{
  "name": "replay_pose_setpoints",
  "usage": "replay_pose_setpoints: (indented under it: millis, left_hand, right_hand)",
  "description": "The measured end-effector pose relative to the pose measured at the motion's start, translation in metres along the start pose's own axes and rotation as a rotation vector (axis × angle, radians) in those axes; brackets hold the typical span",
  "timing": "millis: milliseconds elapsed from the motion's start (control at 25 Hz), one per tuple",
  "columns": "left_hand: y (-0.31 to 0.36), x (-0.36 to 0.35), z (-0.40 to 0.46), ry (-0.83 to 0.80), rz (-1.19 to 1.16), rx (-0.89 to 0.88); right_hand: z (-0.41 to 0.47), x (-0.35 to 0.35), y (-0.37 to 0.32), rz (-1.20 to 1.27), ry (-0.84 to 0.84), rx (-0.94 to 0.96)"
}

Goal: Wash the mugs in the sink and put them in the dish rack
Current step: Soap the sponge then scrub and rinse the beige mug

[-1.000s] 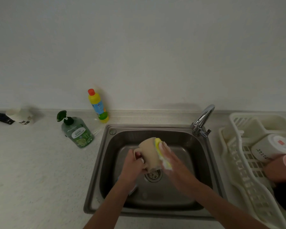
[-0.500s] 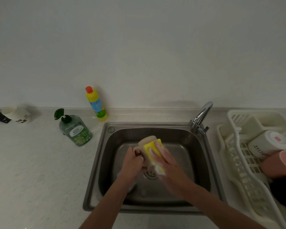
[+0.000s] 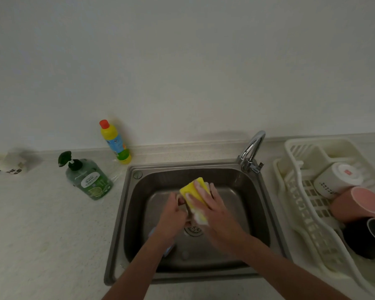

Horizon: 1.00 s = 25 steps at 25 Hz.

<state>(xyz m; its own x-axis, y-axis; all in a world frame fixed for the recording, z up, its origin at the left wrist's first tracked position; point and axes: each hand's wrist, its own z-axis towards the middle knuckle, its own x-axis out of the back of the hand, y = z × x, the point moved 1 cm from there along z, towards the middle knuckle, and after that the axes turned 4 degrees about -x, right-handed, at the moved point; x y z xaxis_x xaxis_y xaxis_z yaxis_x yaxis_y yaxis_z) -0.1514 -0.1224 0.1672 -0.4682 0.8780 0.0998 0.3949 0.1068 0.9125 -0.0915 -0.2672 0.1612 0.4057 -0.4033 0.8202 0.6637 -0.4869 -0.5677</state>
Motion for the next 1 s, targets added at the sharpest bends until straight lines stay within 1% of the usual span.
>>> replay_pose_setpoints:
  millis: [40,80,160,200,280,360,440,480,520,600,640,680,720,760,840,880,920,1000]
  left_hand:
    - [-0.002,-0.003,-0.002,-0.028,0.022,0.001]
    - [-0.002,-0.004,-0.003,-0.042,0.024,0.008]
    - [0.001,-0.003,-0.003,-0.045,-0.047,0.043]
    - [0.004,-0.002,-0.002,-0.036,-0.105,0.058]
    - [0.011,0.001,0.003,0.016,-0.182,0.058]
    - [0.009,0.000,0.007,0.042,-0.154,0.045]
    - [0.005,-0.006,0.006,-0.002,-0.077,0.039]
    - [0.003,-0.008,0.004,-0.022,-0.050,0.041]
    - [0.001,-0.008,0.004,-0.022,-0.047,0.045]
    - [0.001,-0.004,0.006,0.004,-0.107,0.058]
    - [0.002,-0.002,0.008,0.033,-0.146,0.067]
    - [0.003,0.000,0.010,0.061,-0.177,0.077]
    - [0.004,0.000,0.012,0.083,-0.189,0.080]
    - [0.004,-0.001,0.013,0.084,-0.188,0.075]
    - [0.004,-0.007,0.009,0.033,-0.154,0.062]
    - [0.003,-0.010,0.007,0.004,-0.129,0.063]
    - [0.001,-0.012,0.005,-0.010,-0.108,0.065]
    - [0.000,-0.008,0.006,0.009,-0.107,0.076]
  right_hand:
    - [0.006,0.005,0.004,0.028,0.034,0.019]
    - [0.010,0.016,0.005,0.131,0.051,0.008]
    - [0.008,0.018,0.022,0.341,0.052,-0.058]
    - [0.004,0.018,0.025,0.389,0.057,-0.089]
    - [-0.005,0.011,0.019,0.361,0.060,-0.073]
    - [-0.009,0.005,0.006,0.337,0.055,-0.038]
    - [-0.003,0.000,0.007,0.120,0.106,0.088]
    - [0.002,0.003,0.011,0.104,0.083,0.076]
    - [0.005,0.008,0.015,0.221,0.061,0.019]
    - [0.002,0.016,0.025,0.342,0.060,-0.043]
    - [-0.003,0.014,0.027,0.313,0.069,-0.017]
    - [-0.007,0.013,0.023,0.385,0.025,-0.023]
    - [-0.011,0.010,0.018,0.372,0.009,-0.008]
    - [-0.011,0.005,0.015,0.268,0.014,0.022]
    - [-0.006,-0.004,0.014,-0.029,0.064,0.121]
    - [-0.002,-0.005,0.016,-0.098,0.078,0.153]
    - [0.004,-0.001,0.016,-0.051,0.067,0.123]
    - [0.010,0.016,0.017,0.225,0.010,-0.091]
